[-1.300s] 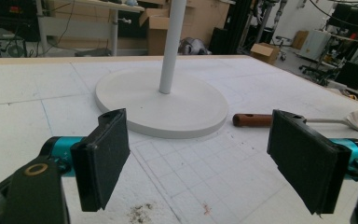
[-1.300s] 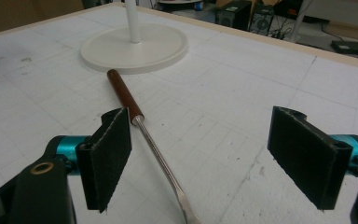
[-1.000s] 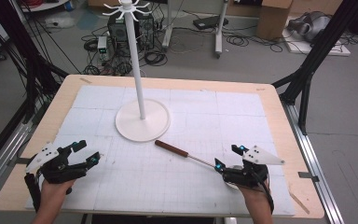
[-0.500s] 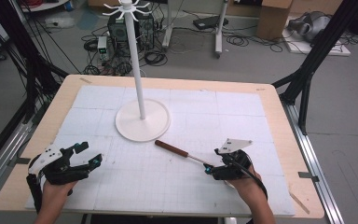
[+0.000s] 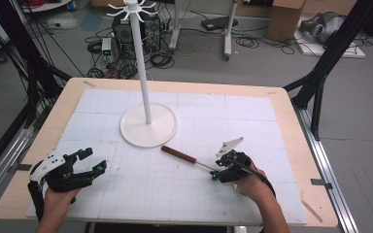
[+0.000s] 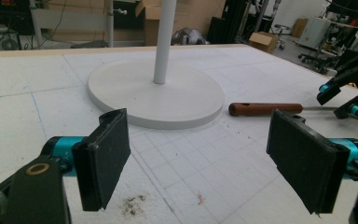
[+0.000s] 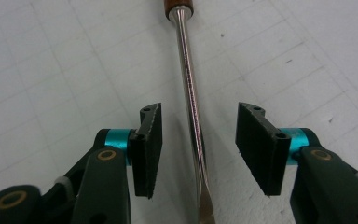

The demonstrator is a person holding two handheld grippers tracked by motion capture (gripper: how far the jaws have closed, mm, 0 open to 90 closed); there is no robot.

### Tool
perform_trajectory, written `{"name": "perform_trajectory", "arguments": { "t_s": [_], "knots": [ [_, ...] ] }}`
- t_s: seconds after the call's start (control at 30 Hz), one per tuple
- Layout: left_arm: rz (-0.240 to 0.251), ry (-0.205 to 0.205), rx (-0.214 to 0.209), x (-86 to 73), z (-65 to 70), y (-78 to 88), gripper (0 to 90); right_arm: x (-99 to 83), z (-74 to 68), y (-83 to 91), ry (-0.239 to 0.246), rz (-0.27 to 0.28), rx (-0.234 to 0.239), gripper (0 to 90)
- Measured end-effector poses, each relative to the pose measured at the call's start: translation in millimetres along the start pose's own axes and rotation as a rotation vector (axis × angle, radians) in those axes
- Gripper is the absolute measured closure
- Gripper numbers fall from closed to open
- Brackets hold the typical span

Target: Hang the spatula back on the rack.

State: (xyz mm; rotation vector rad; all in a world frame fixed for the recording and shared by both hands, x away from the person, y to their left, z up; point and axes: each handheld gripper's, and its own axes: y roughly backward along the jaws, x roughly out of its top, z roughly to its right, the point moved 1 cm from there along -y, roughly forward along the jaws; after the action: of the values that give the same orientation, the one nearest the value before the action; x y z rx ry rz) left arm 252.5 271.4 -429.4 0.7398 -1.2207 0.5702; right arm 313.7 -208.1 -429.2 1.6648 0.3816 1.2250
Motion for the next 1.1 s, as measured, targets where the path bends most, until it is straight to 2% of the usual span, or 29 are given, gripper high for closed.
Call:
{"name": "perform_trajectory", "arguments": {
  "t_s": [0.07,0.13,0.23,0.5,0.63,0.97,1.1],
  "knots": [
    [0.002,0.005,-0.001,0.0,0.4,-0.3,21.7,0.5,1.2,-1.5,0.01,-0.002,-0.004,56.2],
    [0.002,0.003,-0.001,-0.1,0.2,-0.5,21.7,0.5,2.6,-2.6,0.018,-0.008,0.013,63.5],
    [0.002,0.005,-0.001,0.0,0.5,-0.3,21.7,0.4,4.0,-4.0,0.018,-0.01,0.023,64.8],
    [0.0,0.003,-0.007,-0.2,1.5,-1.3,21.8,6.6,4.8,-4.9,0.047,-0.058,0.061,76.5],
    [0.001,0.0,-0.014,-0.2,1.4,-1.1,21.8,10.2,7.2,-5.7,0.04,-0.084,0.083,82.6],
    [-0.001,0.003,-0.012,-0.3,1.2,-1.1,21.8,11.2,6.9,-5.5,0.05,-0.092,0.086,84.5],
    [0.001,0.001,-0.01,-0.1,0.9,-0.8,21.8,10.5,7.7,-5.3,0.029,-0.087,0.093,84.7]
  ]
}}
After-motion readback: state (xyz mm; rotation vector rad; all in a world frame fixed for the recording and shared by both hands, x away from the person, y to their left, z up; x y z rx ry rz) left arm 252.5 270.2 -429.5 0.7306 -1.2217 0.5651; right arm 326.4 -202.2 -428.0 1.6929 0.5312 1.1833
